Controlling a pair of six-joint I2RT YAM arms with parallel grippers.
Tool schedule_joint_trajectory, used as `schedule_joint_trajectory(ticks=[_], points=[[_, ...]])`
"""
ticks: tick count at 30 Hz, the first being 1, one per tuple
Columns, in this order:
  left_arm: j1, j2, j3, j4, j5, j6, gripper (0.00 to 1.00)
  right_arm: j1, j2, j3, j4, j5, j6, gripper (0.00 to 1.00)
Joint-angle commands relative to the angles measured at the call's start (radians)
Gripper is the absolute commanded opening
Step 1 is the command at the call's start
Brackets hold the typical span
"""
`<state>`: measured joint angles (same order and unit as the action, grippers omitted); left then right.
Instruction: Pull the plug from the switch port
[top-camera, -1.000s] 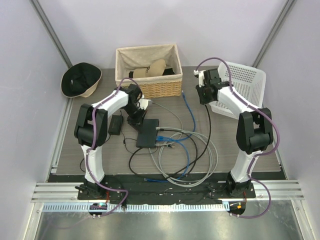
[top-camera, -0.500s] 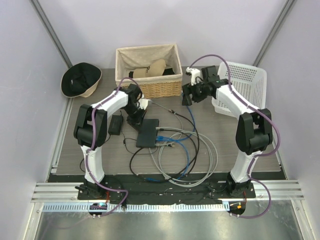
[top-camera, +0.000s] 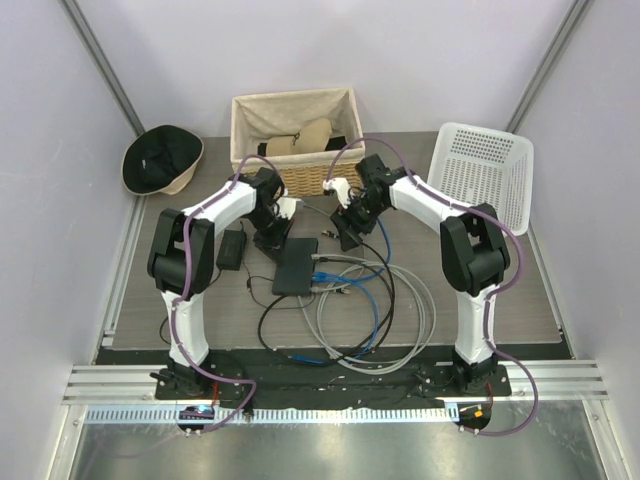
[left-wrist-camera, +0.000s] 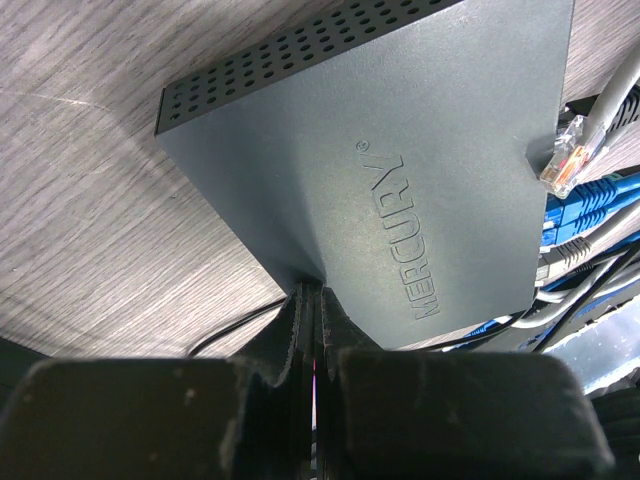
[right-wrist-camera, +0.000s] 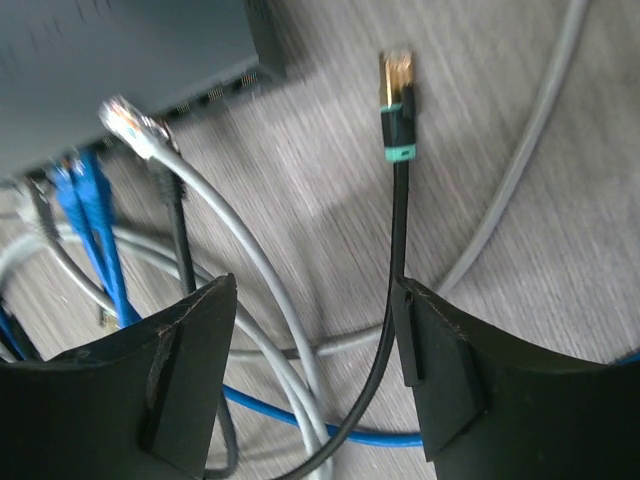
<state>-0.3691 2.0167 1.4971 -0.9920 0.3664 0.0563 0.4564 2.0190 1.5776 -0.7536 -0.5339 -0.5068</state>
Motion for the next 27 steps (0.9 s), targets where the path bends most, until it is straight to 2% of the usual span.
schedule_joint_trajectory(ticks=[1, 6, 8, 10, 11, 12, 16, 18, 22, 27], points=[[-0.013, 0.105, -0.049, 0.171, -0.123, 0.031, 0.00, 0.024, 0.020, 0.053, -0.070, 0.014, -0.110, 0.70], [-0.014, 0.111, -0.040, 0.165, -0.124, 0.031, 0.00, 0.041, 0.075, 0.065, -0.118, 0.018, -0.156, 0.68], [-0.014, 0.112, -0.040, 0.164, -0.126, 0.031, 0.00, 0.047, 0.083, 0.056, -0.096, 0.058, -0.150, 0.67], [-0.014, 0.114, -0.043, 0.165, -0.124, 0.030, 0.00, 0.056, 0.096, 0.038, -0.046, 0.107, -0.128, 0.62], [-0.014, 0.114, -0.043, 0.165, -0.124, 0.030, 0.00, 0.056, 0.098, 0.035, -0.024, 0.165, -0.086, 0.57], [-0.014, 0.116, -0.041, 0.164, -0.126, 0.028, 0.00, 0.057, 0.101, 0.032, 0.000, 0.204, -0.052, 0.37], [-0.013, 0.117, -0.034, 0.159, -0.127, 0.030, 0.00, 0.036, 0.121, 0.067, 0.059, 0.379, 0.082, 0.06], [-0.014, 0.106, -0.029, 0.158, -0.123, 0.030, 0.00, 0.019, 0.109, 0.059, 0.060, 0.438, 0.106, 0.02], [-0.013, 0.070, -0.017, 0.158, -0.110, 0.028, 0.00, -0.044, 0.054, 0.009, 0.077, 0.596, 0.128, 0.01], [-0.013, 0.013, 0.006, 0.150, -0.060, 0.034, 0.00, -0.143, -0.009, 0.004, 0.106, 0.681, 0.160, 0.01]])
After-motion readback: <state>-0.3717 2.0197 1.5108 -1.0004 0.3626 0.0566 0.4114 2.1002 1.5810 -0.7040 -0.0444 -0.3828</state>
